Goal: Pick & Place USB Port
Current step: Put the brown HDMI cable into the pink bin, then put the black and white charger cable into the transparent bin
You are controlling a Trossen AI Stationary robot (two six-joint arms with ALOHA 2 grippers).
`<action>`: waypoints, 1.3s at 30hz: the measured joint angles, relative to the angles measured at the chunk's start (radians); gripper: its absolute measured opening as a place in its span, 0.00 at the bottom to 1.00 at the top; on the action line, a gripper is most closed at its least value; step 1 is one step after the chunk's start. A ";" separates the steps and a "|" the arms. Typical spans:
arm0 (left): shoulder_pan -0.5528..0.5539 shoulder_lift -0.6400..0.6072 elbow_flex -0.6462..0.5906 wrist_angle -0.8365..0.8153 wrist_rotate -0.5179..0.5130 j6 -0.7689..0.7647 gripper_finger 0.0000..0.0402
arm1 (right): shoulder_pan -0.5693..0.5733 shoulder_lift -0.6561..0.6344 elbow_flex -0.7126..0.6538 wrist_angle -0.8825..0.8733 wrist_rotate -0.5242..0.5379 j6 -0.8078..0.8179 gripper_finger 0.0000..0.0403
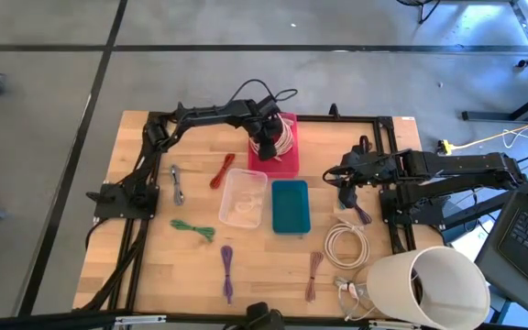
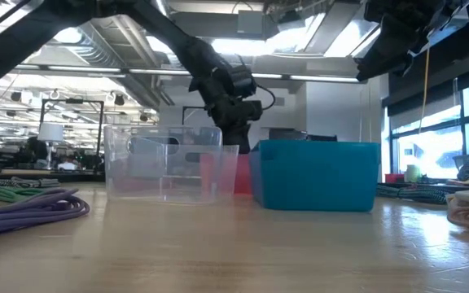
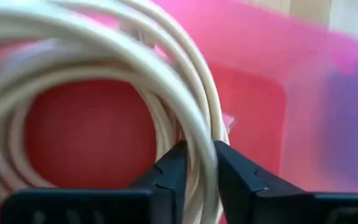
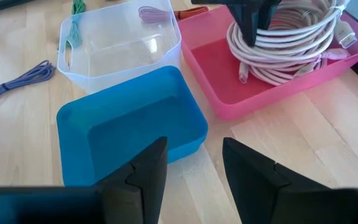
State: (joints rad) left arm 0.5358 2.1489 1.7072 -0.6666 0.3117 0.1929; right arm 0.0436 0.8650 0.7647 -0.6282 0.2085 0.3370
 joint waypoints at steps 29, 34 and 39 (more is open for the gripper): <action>-0.279 -0.378 0.429 -0.906 -0.381 -0.288 0.38 | 0.000 0.000 0.000 -0.129 -0.002 0.048 0.40; -0.468 -0.574 0.274 -0.905 -0.561 -0.553 0.38 | 0.000 0.000 0.000 -0.140 -0.002 0.047 0.40; -0.680 -0.749 0.013 -0.904 -0.802 -0.948 0.38 | 0.000 0.000 0.000 -0.142 0.001 0.024 0.40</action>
State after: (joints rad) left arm -0.1440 1.3996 1.7204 -1.5709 -0.4899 -0.7547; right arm 0.0435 0.8650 0.7647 -0.7699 0.2092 0.3605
